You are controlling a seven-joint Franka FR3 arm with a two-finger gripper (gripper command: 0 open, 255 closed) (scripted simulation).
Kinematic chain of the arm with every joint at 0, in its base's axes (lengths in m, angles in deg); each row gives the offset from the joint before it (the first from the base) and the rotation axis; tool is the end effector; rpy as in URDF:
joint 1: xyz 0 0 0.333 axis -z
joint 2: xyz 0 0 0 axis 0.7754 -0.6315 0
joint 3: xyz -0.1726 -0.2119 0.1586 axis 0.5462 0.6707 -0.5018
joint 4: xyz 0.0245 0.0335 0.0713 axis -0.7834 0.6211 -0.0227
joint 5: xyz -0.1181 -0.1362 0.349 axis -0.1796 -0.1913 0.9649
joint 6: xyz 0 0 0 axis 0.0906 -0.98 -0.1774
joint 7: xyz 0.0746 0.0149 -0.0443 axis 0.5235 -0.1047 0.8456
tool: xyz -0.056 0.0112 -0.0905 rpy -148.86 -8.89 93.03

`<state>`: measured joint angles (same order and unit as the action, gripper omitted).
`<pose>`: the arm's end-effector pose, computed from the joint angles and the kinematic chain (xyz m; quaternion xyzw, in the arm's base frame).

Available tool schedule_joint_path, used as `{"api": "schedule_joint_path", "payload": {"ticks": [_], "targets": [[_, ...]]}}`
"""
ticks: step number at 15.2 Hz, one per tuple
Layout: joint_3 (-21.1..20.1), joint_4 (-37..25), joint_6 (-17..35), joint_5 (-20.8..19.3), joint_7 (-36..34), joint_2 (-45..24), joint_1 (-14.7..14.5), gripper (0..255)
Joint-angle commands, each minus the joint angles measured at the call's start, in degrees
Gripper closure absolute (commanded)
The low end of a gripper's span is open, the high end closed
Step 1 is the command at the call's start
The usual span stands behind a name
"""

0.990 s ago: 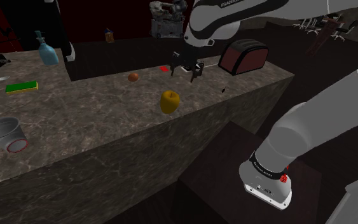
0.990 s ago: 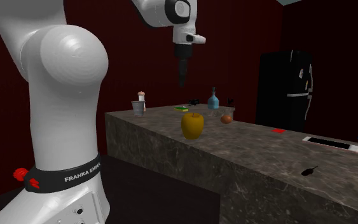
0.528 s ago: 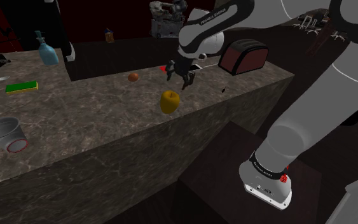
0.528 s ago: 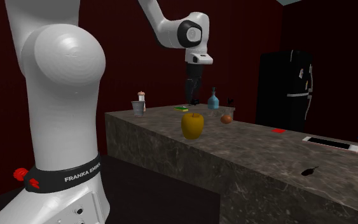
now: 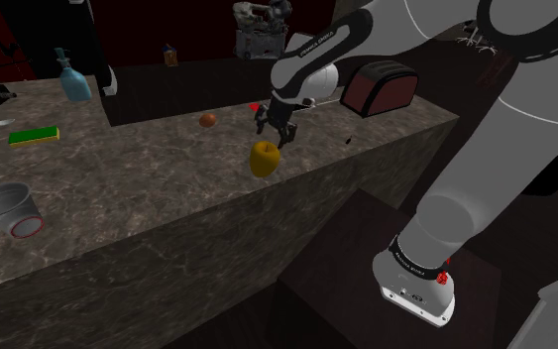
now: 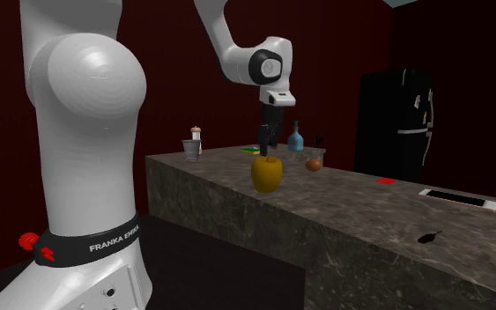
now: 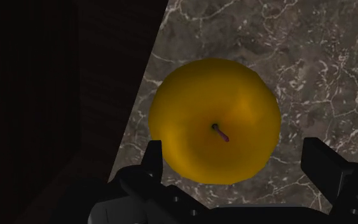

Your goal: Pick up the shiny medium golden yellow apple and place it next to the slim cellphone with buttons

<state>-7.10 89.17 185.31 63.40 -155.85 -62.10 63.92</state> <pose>0.5191 -0.0425 0.3308 -0.7320 0.6722 -0.0030 0.1108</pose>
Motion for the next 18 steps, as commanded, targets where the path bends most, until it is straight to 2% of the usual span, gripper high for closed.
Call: {"api": "schedule_joint_path", "payload": {"ticks": [1, 8, 9, 18], "targets": [[-0.1, 0.1, 1.3, 0.1, 0.1, -1.1, -0.1, 0], [-0.1, 0.1, 1.2, 0.1, 0.1, -1.1, -0.1, 0], [-0.1, 0.1, 1.2, 0.1, 0.1, -1.1, -0.1, 255], [-0.1, 0.1, 1.3, 0.1, 0.1, -1.1, -0.1, 255]]}}
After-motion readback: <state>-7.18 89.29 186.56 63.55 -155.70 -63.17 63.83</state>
